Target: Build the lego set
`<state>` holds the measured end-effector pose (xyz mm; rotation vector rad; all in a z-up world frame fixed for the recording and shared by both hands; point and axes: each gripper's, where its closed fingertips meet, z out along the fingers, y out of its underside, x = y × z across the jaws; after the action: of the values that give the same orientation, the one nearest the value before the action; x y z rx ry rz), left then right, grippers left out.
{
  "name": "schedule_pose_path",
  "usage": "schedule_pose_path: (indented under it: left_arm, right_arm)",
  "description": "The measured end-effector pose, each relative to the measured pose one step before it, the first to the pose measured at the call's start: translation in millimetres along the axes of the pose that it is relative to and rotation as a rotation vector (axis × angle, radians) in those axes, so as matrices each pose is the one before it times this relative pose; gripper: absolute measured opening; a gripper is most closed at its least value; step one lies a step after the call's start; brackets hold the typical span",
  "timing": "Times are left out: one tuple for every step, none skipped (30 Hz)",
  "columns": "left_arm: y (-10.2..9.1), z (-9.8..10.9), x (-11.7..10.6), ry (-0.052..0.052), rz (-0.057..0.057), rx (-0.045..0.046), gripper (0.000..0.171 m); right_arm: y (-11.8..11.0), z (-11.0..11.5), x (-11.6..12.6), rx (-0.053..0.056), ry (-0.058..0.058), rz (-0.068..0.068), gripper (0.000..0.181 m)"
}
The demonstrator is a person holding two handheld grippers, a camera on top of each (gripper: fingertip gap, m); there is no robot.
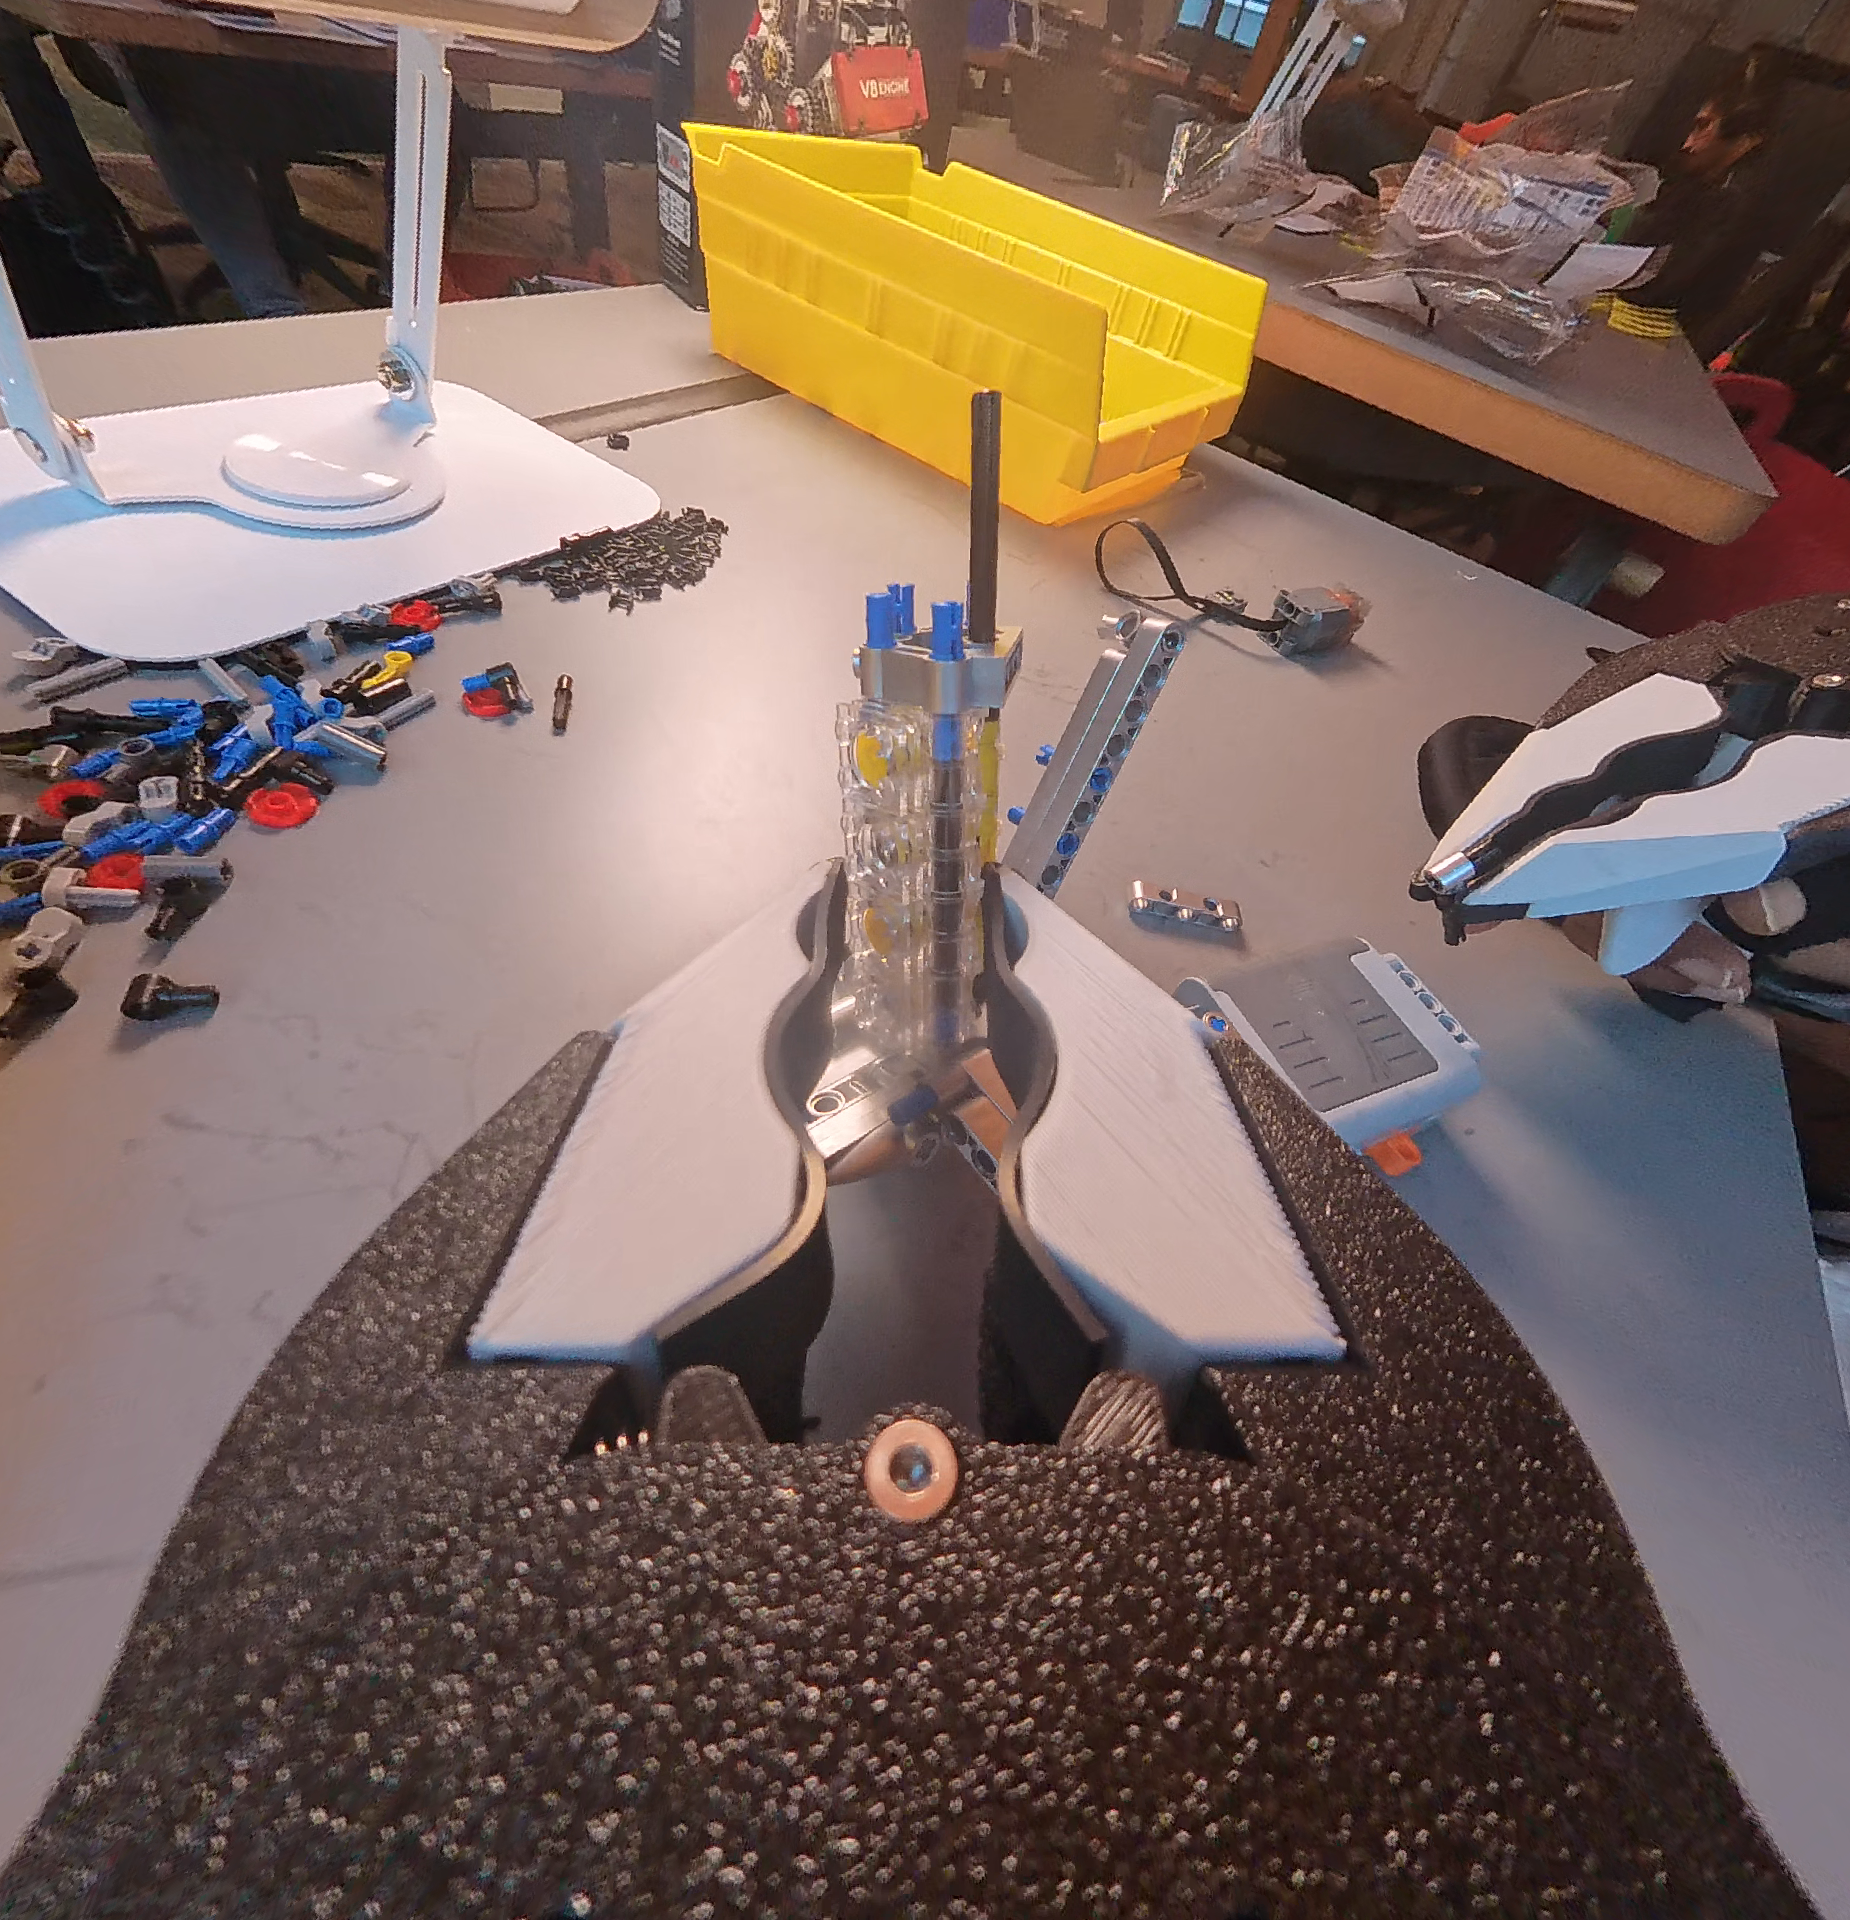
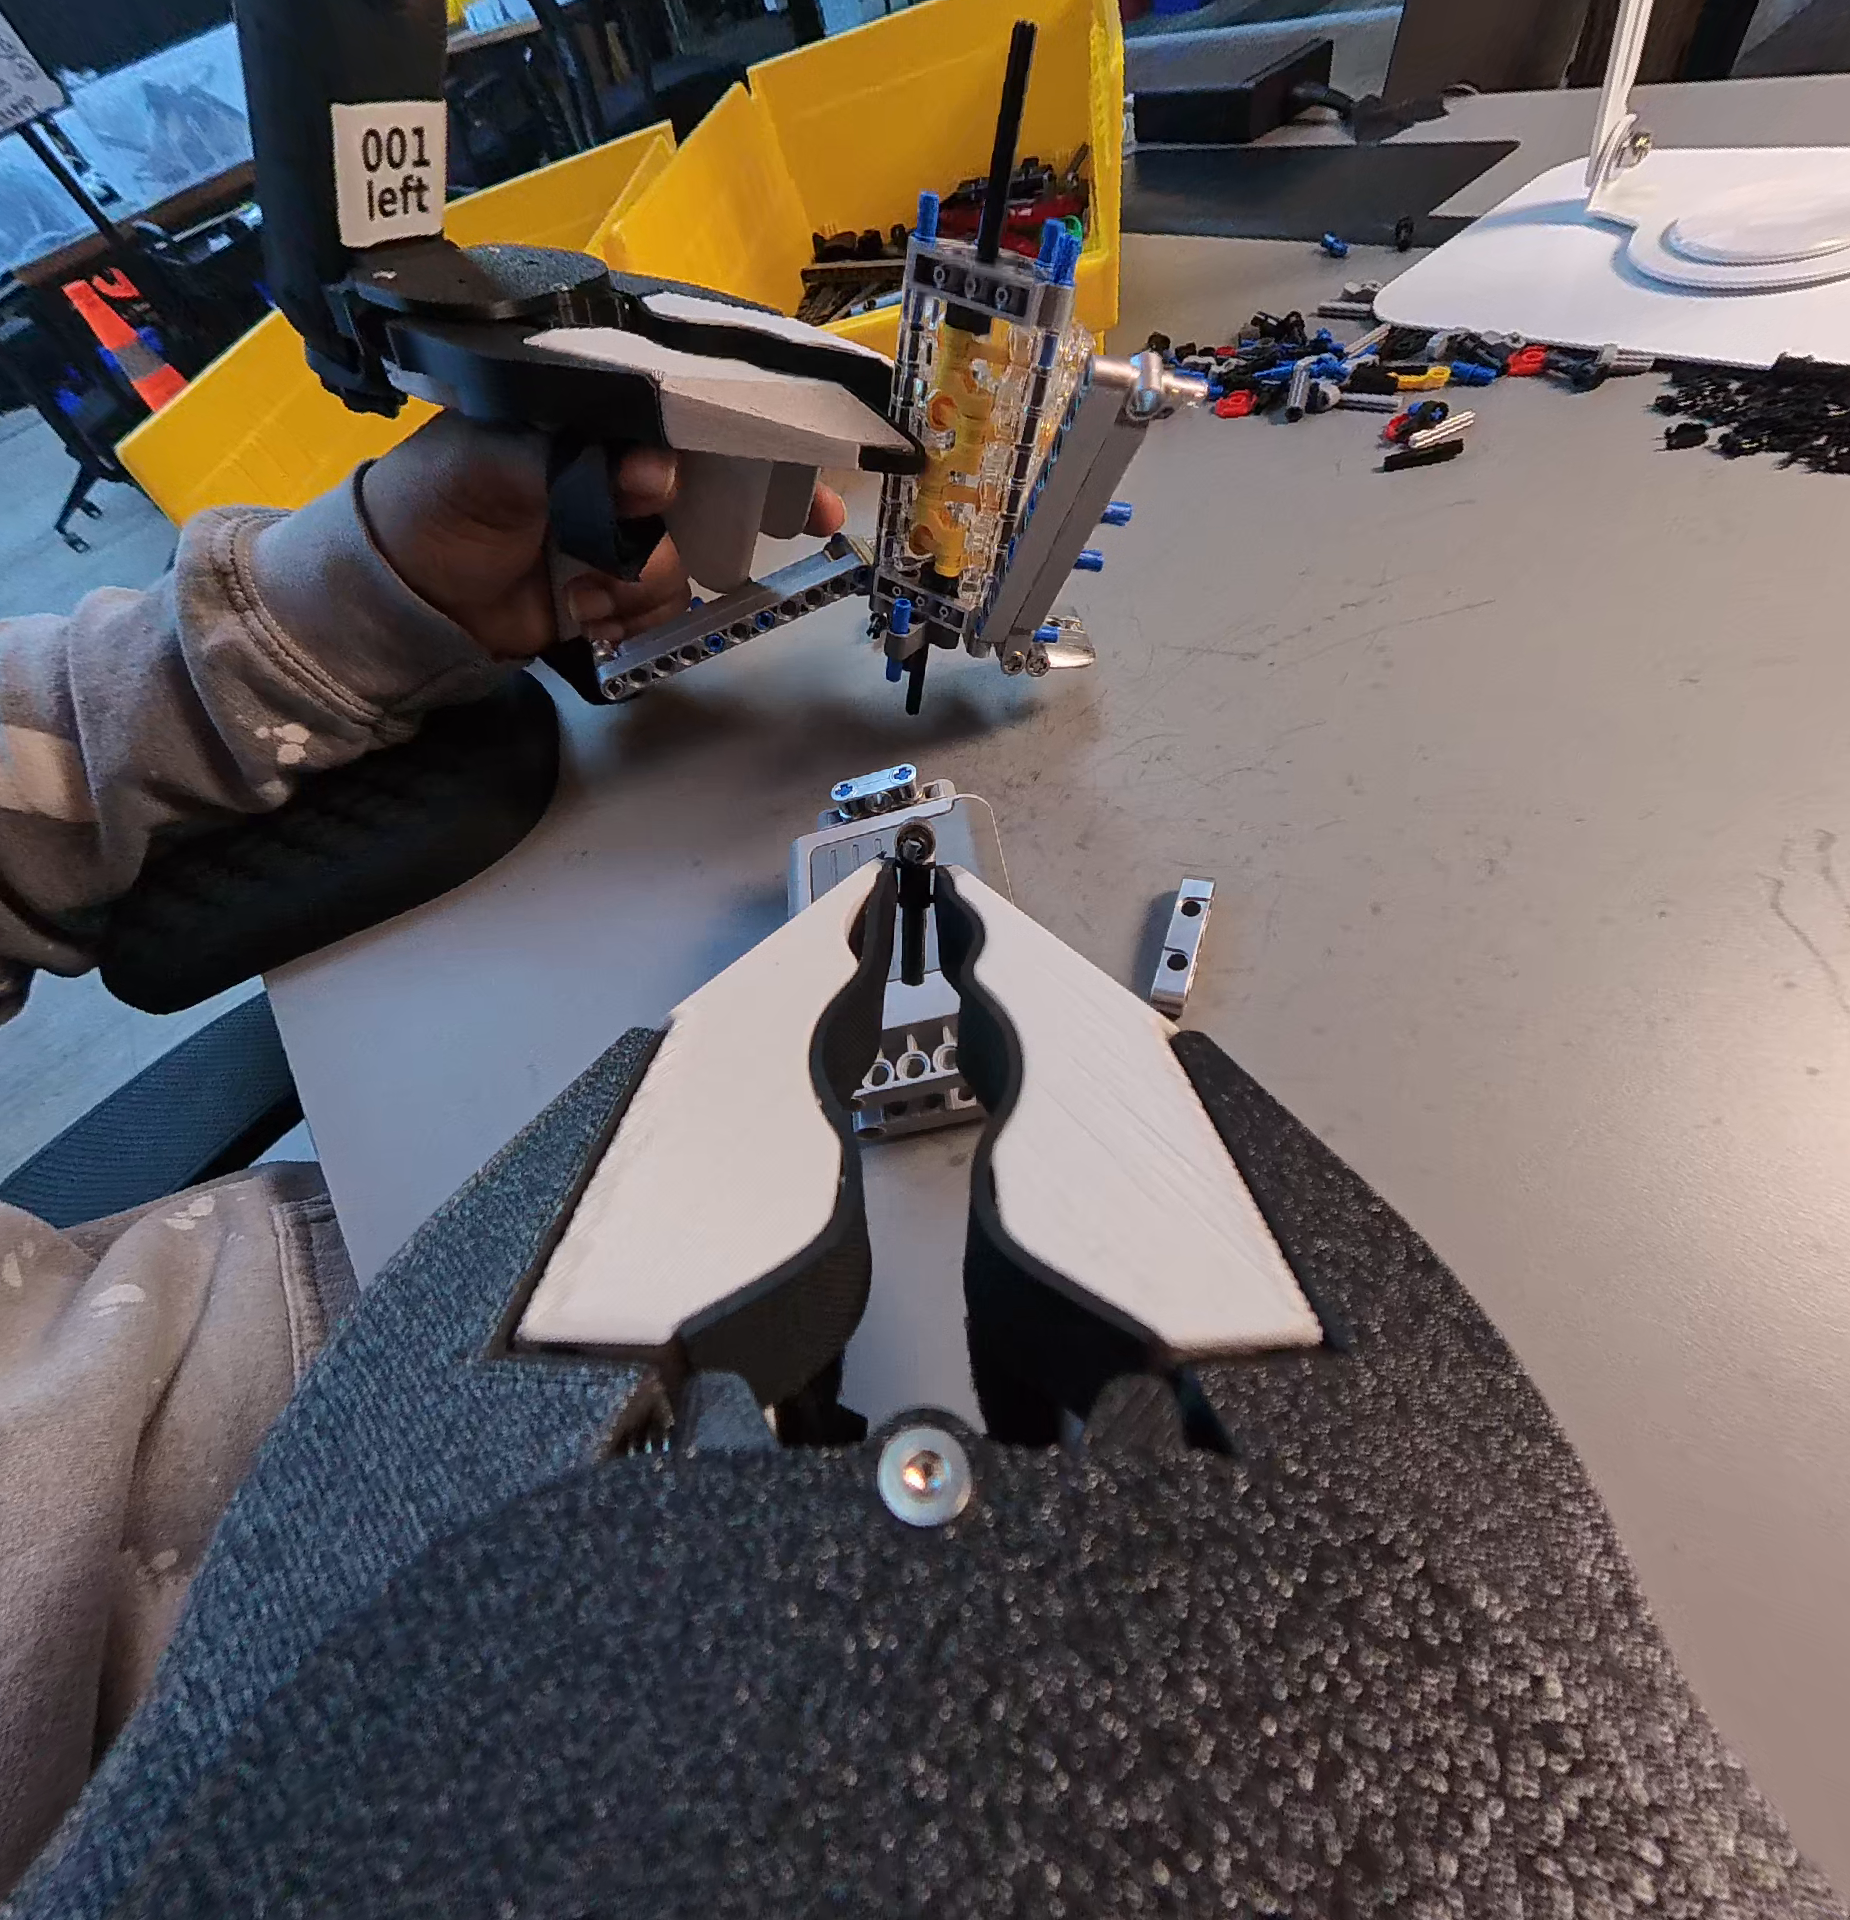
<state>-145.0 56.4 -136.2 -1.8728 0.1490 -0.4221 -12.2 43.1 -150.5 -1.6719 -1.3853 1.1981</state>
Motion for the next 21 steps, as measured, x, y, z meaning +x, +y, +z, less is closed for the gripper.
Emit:
schedule_pose_path:
  left_arm:
    - [-0.82, -0.38, 0.13, 0.0069, -0.013, 0.00621, 0.024]
    - [-1.28, -0.68, -0.15, 0.0068, -0.0142, 0.00887, 0.024]
    - [-1.89, -0.93, -0.24, 0.0079, -0.0155, 0.01249, 0.024]
    - [-2.75, -1.46, -0.18, 0.0112, -0.02, 0.0166, 0.024]
    - [-3.62, -1.84, -0.54, 0.0112, -0.0244, 0.02083, 0.024]
    - [-4.17, -2.26, -1.16, 0.0076, -0.0233, 0.02363, 0.024]
    - [-4.03, -2.33, -1.65, 0.0041, -0.018, 0.02216, 0.023]
    - [-3.45, -2.31, -1.66, 0.0016, -0.0118, 0.01794, 0.023]
    - [-2.85, -2.13, -1.86, -0.0019, -0.0059, 0.01447, 0.023]
    - [-2.04, -1.88, -1.83, -0.0053, -0.0016, 0.0108, 0.023]
    - [-1.38, -1.37, -1.51, -0.0057, 0.0008, 0.00592, 0.023]
    - [-0.64, -0.9, -1.0, -0.0032, 0.0009, 0.00273, 0.023]
    - [-0.34, -0.49, -0.27, -0.0003, -0.0009, 0.00218, 0.023]
    - [-0.07, -0.04, 0.29, 0.0021, -0.0013, 0.00113, 0.023]
    - [0.38, 0.21, 0.54, 0.002, 0.0016, -0.00114, 0.023]
    - [0.47, 0.42, 0.51, -0.0005, 0.0069, -0.00246, 0.023]
    - [0.71, 0.55, 0.69, -0.0014, 0.0107, -0.00367, 0.023]
    - [0.82, 0.71, 1.23, 0.0025, 0.0077, -0.00379, 0.023]
    - [0.59, 0.64, 1.65, 0.0087, -0.0027, -0.00123, 0.023]
    - [0.02, 0.47, 1.57, 0.0117, -0.0124, 0.00233, 0.023]
    - [-0.26, 0.18, 0.78, 0.009, -0.0135, 0.00405, 0.023]
  right_arm:
    - [0.17, 0.13, 0.0, -0.0013, -0.0006, 0.0005, 0.005]
    - [0.13, 0.14, 0.04, -0.001, -0.0004, 0.0004, 0.005]
    - [0.09, 0.11, -0.04, -0.0003, -0.0004, 0.0001, 0.006]
    - [0.02, -0.09, 0.0, 0.0001, 0.0001, 0.0001, 0.006]
    - [-0.01, 0.01, -0.01, 0.0001, 0.0001, 0.0003, 0.006]
    - [-0.06, -0.06, 0.04, 0.0006, -0.0002, 0.0005, 0.005]
    - [0.01, -0.04, 0.11, 0.0005, -0.0003, 0.001, 0.005]
    - [0.07, 0.01, 0.07, -0.0002, -0.0006, 0.001, 0.005]
    - [0.1, 0.14, 0.02, -0.0009, -0.0008, 0.0011, 0.005]
    - [0.22, 0.14, 0.1, -0.0014, -0.001, 0.0013, 0.006]
    - [0.25, 0.22, 0.0, -0.0017, -0.0011, 0.0012, 0.006]
    - [0.41, 0.37, 0.03, -0.0028, -0.0009, 0.0013, 0.006]
    - [0.46, 0.51, -0.07, -0.0035, -0.0011, 0.0011, 0.006]
    - [0.51, 0.41, 0.02, -0.0036, -0.0007, 0.0005, 0.006]
    - [0.52, 0.58, -0.1, -0.0039, -0.0006, -0.0002, 0.006]
    - [0.48, 0.4, -0.03, -0.0035, 0.0004, -0.001, 0.006]
    - [0.31, 0.35, -0.15, -0.0025, 0.0003, -0.0011, 0.006]
    - [0.2, 0.14, 0.05, -0.0012, 0.0006, -0.0005, 0.006]
    - [0.12, 0.08, 0.11, -0.0007, 0.0002, 0.0004, 0.006]
    - [-0.03, -0.03, 0.15, -0.0001, 0.0003, 0.0012, 0.006]
    - [0.02, 0.03, 0.16, 0.0002, 0.0001, 0.0012, 0.006]
